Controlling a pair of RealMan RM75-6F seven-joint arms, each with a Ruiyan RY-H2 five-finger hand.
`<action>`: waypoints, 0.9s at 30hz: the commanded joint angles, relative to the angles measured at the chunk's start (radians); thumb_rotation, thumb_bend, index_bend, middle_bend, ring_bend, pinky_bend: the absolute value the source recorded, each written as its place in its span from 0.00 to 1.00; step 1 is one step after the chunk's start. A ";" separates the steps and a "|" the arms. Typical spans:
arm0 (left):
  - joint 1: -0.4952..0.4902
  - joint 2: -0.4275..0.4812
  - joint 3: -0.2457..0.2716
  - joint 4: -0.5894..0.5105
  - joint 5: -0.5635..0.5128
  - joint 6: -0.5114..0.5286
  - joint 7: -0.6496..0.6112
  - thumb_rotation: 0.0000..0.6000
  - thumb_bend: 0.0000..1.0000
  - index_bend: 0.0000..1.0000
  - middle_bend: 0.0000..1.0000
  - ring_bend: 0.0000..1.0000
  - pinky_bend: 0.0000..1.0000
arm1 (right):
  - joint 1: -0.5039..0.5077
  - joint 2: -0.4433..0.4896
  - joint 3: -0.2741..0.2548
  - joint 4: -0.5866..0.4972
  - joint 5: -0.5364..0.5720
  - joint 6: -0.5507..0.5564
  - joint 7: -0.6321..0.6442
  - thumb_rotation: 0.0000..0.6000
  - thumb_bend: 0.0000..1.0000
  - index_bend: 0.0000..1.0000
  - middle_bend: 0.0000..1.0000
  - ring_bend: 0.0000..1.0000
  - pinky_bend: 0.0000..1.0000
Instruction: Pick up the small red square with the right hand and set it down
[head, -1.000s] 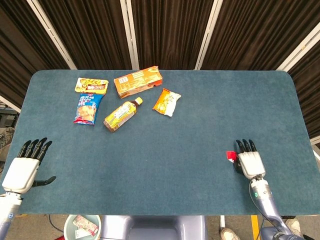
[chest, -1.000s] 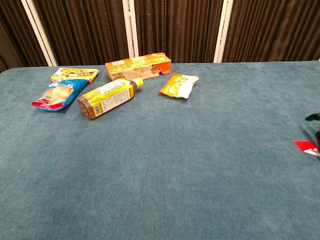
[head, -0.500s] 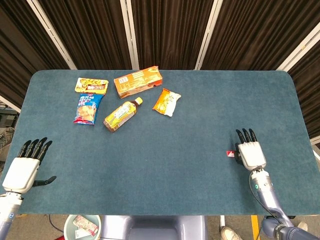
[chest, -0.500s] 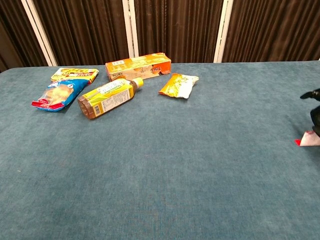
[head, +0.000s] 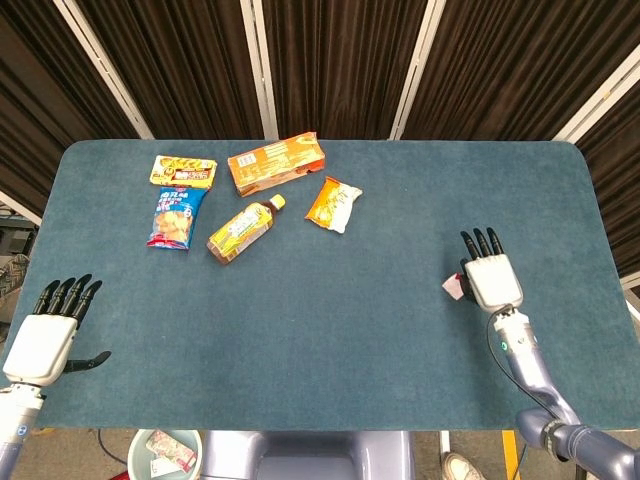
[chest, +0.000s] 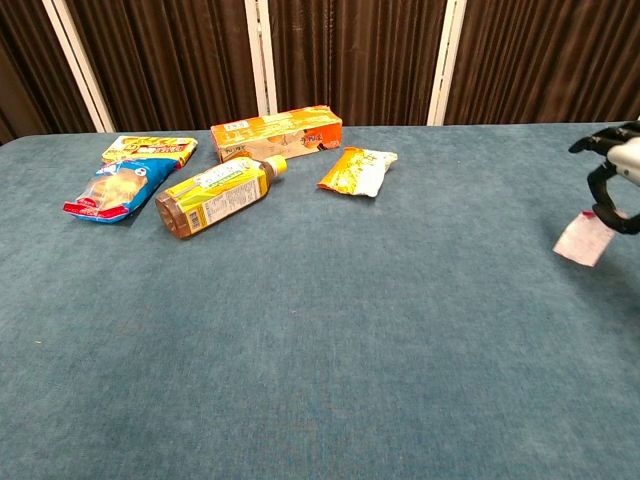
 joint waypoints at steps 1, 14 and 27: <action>0.000 0.001 -0.002 -0.001 -0.004 0.000 0.000 0.84 0.07 0.00 0.00 0.00 0.00 | 0.016 0.006 0.016 -0.009 0.001 0.011 -0.004 1.00 0.58 0.62 0.08 0.00 0.00; 0.000 0.026 0.005 -0.010 0.021 0.004 -0.045 0.83 0.07 0.00 0.00 0.00 0.00 | -0.224 0.229 -0.056 -0.488 -0.082 0.403 -0.082 1.00 0.57 0.58 0.06 0.00 0.00; 0.034 0.048 0.040 -0.072 0.115 0.074 -0.026 0.83 0.07 0.00 0.00 0.00 0.00 | -0.423 0.288 -0.170 -0.538 -0.177 0.607 0.041 1.00 0.54 0.56 0.04 0.00 0.00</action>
